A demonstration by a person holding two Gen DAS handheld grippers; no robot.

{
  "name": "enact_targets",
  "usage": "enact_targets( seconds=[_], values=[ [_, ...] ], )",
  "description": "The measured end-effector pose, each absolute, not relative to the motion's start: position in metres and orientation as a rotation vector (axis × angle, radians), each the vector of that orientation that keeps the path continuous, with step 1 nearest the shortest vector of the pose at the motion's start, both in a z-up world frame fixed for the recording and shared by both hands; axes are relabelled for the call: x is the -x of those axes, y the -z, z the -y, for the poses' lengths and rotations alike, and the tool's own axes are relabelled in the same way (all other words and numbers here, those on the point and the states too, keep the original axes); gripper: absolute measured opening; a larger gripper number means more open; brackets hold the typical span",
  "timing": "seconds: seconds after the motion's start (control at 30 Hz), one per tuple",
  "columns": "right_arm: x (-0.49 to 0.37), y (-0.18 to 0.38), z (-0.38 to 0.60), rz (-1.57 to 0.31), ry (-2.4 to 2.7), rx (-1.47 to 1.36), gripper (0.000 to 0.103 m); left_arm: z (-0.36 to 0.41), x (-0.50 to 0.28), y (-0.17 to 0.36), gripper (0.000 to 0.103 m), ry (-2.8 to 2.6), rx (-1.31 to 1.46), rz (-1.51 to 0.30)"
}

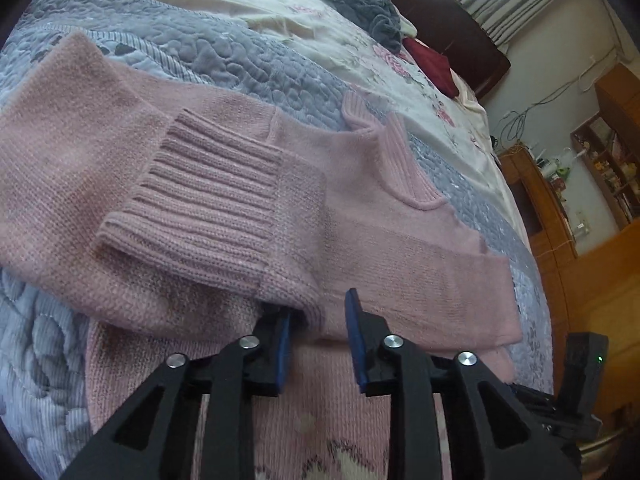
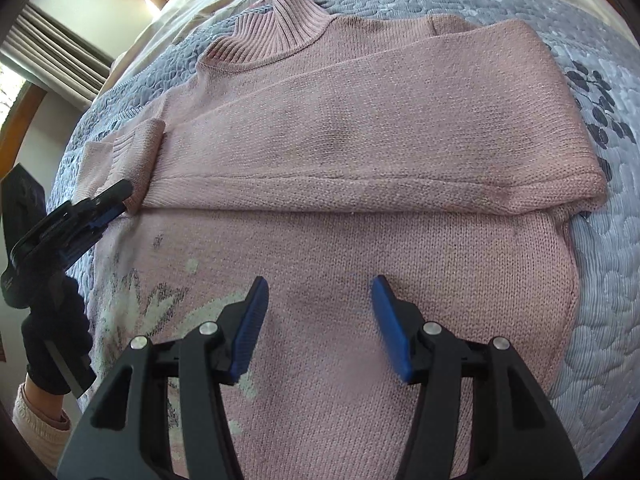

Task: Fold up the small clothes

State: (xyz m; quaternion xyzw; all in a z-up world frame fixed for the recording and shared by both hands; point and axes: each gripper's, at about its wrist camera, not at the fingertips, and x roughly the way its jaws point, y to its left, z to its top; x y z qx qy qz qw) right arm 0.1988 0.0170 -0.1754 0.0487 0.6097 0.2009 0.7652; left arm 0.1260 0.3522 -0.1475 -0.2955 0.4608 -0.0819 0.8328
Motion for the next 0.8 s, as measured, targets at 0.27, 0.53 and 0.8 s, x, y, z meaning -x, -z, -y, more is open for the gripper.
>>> enact_targets(
  seconds=[0.27,0.53,0.8],
  values=[
    [-0.203,0.148,-0.055,-1.319,-0.547,-0.116,0.056,-0.435,-0.105,0.092,0.045,-0.026,0.419,-0.911],
    [-0.238,0.135,-0.142,-1.352,-0.668,-0.159,0.056,-0.474,-0.126,0.149,0.045,-0.155,0.347,-1.030],
    [-0.270,0.159,-0.209,-1.432,-0.684,-0.211,0.056,-0.482,-0.113,0.137,0.046,-0.129,0.426,-0.972]
  ],
)
